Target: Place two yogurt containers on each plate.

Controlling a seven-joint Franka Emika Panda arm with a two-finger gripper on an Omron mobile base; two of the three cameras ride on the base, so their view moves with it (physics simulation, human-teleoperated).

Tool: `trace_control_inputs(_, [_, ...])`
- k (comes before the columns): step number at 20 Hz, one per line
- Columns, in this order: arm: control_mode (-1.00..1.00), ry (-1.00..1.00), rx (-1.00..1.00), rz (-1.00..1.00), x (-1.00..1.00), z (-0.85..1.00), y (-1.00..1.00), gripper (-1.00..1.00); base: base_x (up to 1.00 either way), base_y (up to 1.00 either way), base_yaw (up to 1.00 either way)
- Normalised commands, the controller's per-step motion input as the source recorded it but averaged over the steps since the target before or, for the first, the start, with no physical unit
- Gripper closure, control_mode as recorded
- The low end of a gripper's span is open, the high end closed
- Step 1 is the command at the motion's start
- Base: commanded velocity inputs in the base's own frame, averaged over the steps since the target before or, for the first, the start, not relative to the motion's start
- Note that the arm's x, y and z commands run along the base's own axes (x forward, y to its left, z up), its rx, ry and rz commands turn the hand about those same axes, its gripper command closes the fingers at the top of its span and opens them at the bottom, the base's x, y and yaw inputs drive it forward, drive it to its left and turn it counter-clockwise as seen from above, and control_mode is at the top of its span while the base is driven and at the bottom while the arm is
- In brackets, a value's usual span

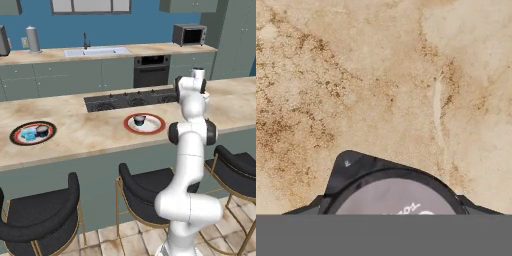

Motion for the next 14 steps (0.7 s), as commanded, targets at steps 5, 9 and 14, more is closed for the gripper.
trace_control_inputs(5, [-1.0,-0.47,0.0,0.08,-1.0,-1.0,0.77,1.0,0.0,0.0,0.0])
trace_control_inputs(9, [-1.0,-0.69,0.05,0.0,-1.0,-0.9,0.77,1.0,0.0,0.0,0.0])
trace_control_inputs(14, [-1.0,-0.71,0.07,0.0,-0.98,0.7,0.34,1.0,0.0,0.0,0.0])
